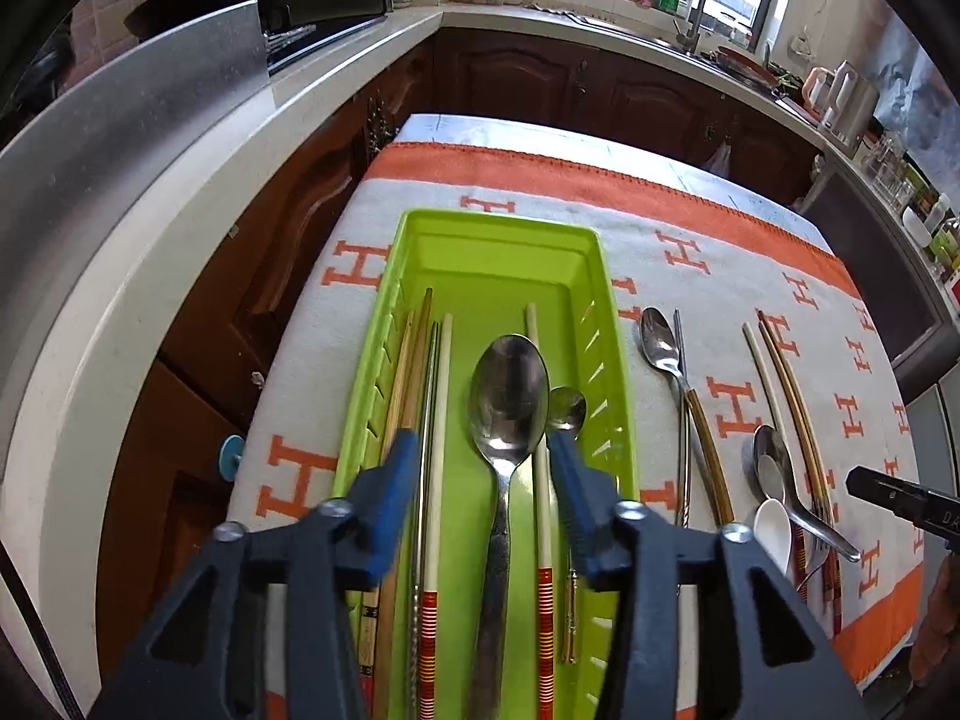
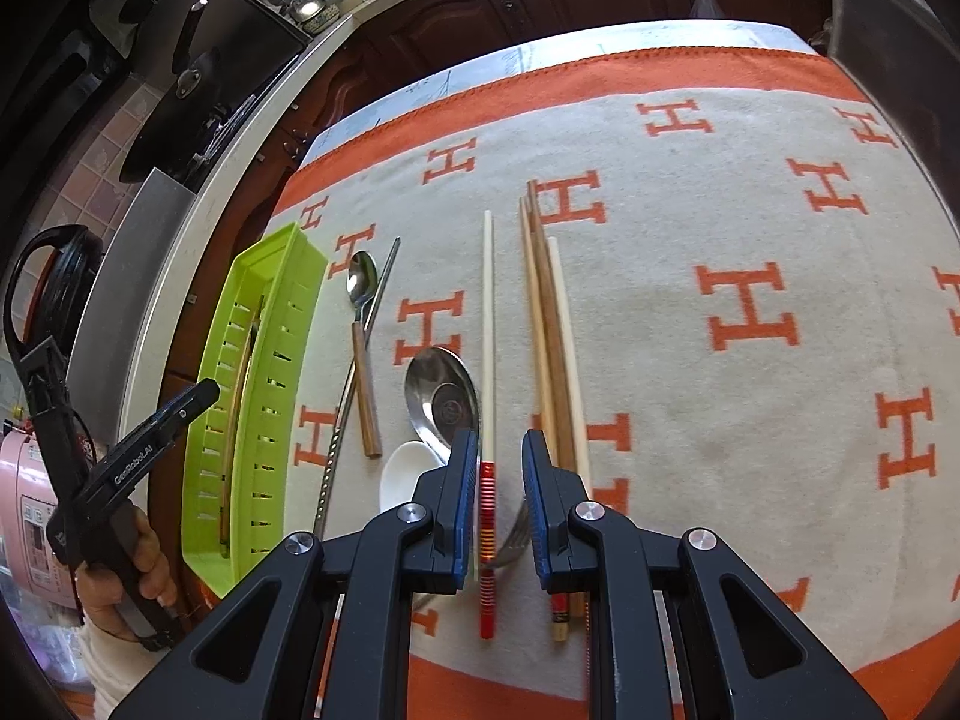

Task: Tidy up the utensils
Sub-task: 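Grasp a steel soup spoon from the pile with the right tool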

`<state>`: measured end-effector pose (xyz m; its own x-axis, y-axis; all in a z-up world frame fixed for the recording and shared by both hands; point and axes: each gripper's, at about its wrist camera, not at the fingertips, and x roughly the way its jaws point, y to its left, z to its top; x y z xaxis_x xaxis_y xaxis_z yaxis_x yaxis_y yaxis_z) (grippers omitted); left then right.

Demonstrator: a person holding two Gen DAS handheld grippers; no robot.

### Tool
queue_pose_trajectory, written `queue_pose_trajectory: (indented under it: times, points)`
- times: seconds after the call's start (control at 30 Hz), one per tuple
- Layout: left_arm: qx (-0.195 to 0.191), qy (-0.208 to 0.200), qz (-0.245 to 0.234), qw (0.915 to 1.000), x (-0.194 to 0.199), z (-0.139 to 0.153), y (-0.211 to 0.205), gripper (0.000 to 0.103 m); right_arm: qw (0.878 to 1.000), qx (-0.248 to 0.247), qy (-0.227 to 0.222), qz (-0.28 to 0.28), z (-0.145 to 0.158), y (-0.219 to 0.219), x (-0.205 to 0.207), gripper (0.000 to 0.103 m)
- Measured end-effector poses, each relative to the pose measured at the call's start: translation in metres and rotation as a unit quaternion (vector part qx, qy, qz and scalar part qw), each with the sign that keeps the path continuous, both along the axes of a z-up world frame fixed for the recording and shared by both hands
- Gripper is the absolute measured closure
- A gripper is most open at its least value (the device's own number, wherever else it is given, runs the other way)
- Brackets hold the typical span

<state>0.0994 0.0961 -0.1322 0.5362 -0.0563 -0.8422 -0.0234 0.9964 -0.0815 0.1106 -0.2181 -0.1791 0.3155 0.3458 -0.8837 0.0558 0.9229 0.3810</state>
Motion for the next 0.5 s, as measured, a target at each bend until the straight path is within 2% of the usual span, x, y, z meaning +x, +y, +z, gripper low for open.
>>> queue_pose_trajectory:
  times: [0.17,0.3,0.5]
  points:
    - [-0.014,-0.011,0.02,0.9996,-0.014,0.004,0.001,0.043,1.0,-0.003,0.02,0.013,-0.013,0.017,0.016,0.087]
    - [-0.04,-0.016,0.038,0.9983,-0.033,0.003,0.011,0.038,0.999,-0.014,0.035,0.025,-0.026,0.03,0.022,0.087]
    - [-0.05,-0.012,0.042,0.9978,-0.049,-0.004,0.018,0.038,0.997,-0.044,0.032,0.048,-0.034,0.051,0.022,0.087]
